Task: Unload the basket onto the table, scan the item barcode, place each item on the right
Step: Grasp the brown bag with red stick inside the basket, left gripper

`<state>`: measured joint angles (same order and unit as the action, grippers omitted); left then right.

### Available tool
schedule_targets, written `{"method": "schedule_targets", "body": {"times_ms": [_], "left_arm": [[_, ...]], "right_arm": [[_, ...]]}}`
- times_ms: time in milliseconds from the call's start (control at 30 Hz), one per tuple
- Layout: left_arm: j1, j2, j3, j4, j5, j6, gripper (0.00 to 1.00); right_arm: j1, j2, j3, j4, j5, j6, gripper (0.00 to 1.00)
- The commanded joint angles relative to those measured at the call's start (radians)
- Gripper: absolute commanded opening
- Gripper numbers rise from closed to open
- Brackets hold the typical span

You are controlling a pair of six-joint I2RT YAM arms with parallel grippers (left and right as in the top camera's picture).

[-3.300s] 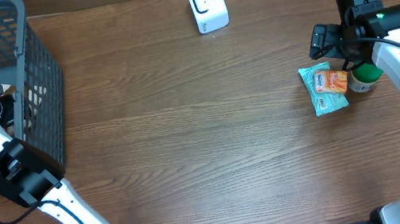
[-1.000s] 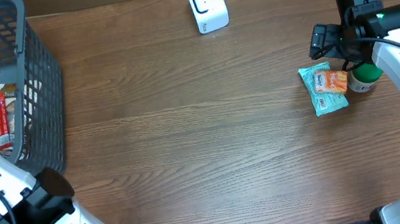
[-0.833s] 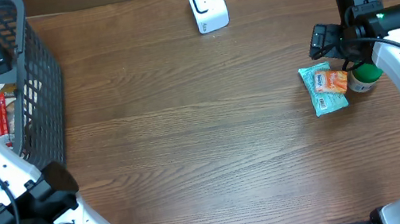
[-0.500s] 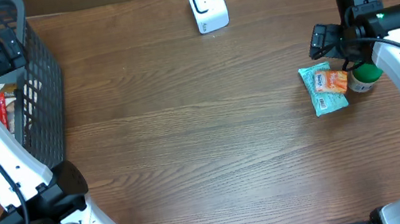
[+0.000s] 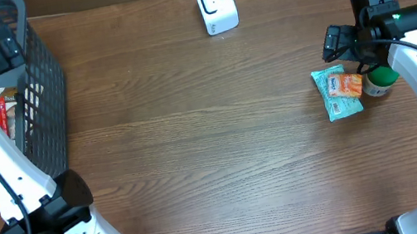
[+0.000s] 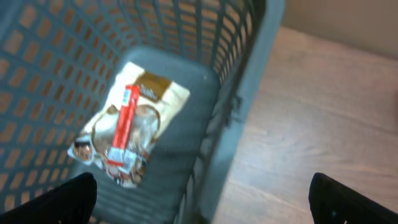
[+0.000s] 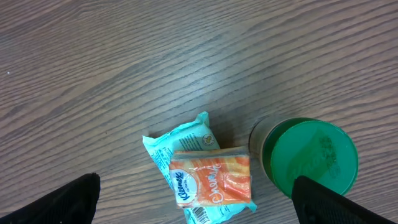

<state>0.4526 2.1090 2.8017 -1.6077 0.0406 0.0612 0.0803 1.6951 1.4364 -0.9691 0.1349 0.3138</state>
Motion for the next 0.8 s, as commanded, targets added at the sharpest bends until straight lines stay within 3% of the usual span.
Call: {"method": "schedule_targets", "body": {"times_ms": [0, 167, 367, 500, 600, 767], "left_arm": [[0.051, -0.034, -0.046, 0.049, 0.039, 0.027, 1.0], [0.112, -0.077, -0.309, 0.269, 0.102, 0.087, 1.0], [0.155, -0.264, -0.868, 0.754, 0.107, 0.173, 1.0], [0.193, -0.354, -1.162, 0.996, 0.105, 0.258, 1.0], [0.235, -0.35, -1.27, 1.065, 0.115, 0.257, 1.0], [0.295, -0.278, -1.283, 1.078, 0.166, 0.308, 1.0]], "right_arm": [[0.0, -0.016, 0.018, 0.002, 0.006, 0.0, 1.0], [0.0, -0.016, 0.018, 0.002, 0.006, 0.0, 1.0], [0.0, -0.016, 0.018, 0.002, 0.006, 0.0, 1.0], [0.0, -0.016, 0.018, 0.002, 0.006, 0.0, 1.0], [0.0, -0.016, 0.018, 0.002, 0.006, 0.0, 1.0], [0.0, -0.016, 0.018, 0.002, 0.006, 0.0, 1.0]]}}
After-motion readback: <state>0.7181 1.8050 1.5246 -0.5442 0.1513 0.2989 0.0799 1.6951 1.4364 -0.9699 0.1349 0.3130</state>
